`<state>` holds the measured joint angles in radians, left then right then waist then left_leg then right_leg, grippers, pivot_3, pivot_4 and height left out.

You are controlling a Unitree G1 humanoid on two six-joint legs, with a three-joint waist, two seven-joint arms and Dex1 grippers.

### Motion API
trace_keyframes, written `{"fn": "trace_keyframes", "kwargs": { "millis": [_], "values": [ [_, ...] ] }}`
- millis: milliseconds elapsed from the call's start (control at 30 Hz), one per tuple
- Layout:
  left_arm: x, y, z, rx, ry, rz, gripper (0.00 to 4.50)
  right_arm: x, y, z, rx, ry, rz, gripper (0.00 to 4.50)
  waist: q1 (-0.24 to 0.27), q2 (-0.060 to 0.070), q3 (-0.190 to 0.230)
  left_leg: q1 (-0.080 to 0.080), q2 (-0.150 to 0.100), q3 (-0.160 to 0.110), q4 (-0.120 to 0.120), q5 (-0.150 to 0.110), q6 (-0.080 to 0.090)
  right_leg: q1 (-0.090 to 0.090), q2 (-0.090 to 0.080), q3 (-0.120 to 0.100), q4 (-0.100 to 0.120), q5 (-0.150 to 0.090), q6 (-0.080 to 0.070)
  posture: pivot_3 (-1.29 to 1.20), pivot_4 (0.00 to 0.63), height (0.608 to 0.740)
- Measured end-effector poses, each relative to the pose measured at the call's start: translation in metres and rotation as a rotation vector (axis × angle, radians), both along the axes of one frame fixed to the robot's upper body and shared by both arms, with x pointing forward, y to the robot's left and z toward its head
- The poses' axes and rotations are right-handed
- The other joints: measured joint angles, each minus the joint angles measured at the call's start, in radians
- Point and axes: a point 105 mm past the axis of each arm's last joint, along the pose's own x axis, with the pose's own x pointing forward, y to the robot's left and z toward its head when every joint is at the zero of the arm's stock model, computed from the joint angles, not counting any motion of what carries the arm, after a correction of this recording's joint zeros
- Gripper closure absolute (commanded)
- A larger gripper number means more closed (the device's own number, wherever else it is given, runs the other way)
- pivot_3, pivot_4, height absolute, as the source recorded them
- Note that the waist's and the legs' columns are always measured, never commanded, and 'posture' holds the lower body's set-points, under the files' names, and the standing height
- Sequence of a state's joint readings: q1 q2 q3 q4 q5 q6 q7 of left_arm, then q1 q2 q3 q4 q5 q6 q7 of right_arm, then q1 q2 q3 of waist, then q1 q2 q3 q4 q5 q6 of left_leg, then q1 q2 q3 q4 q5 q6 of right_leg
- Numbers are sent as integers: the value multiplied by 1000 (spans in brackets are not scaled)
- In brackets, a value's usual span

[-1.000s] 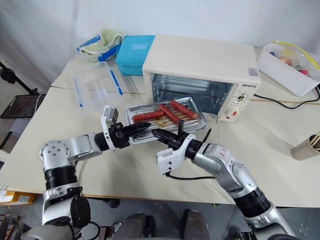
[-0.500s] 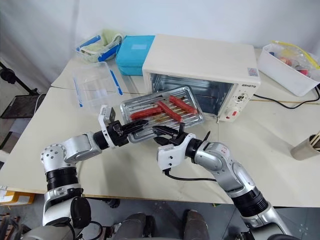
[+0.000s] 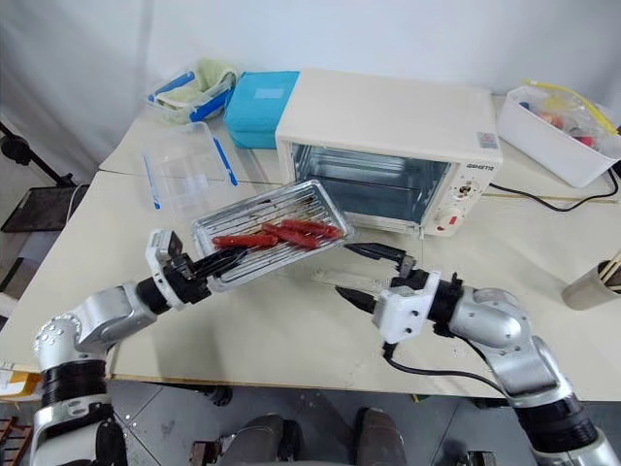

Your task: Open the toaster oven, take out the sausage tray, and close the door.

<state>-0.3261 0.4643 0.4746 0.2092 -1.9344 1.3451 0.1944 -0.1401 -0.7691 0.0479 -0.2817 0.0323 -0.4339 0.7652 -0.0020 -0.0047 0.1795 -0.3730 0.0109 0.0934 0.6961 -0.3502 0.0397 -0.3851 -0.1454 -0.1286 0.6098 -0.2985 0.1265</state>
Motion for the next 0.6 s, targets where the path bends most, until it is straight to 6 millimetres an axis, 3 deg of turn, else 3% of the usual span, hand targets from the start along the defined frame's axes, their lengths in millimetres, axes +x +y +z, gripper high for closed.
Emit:
{"fn": "trace_keyframes", "kwargs": {
  "millis": [233, 400, 600],
  "values": [
    [-42, 49, -23, -52, 28, 183, 4500, 14, -78, -9, 125, 173, -218, 4370, -3, 0, 0, 5, 2, 1, -3, -1, -1, 5, 0, 9, -5, 0, -1, 0, 150, 740],
    [-63, 66, -30, -66, 21, 314, 4500, 23, -121, -31, 177, 341, -330, 4485, 4, 1, 0, 6, 1, -1, -2, -2, -1, 8, -4, 9, -8, -1, -1, 0, 150, 740],
    [-67, 66, -28, -122, -21, 408, 4500, 29, -140, -72, 184, 617, -386, 4485, -2, 3, 0, 6, 3, -1, -3, -3, -3, 8, -5, 11, -9, -1, -2, 0, 150, 740]
  ]
}}
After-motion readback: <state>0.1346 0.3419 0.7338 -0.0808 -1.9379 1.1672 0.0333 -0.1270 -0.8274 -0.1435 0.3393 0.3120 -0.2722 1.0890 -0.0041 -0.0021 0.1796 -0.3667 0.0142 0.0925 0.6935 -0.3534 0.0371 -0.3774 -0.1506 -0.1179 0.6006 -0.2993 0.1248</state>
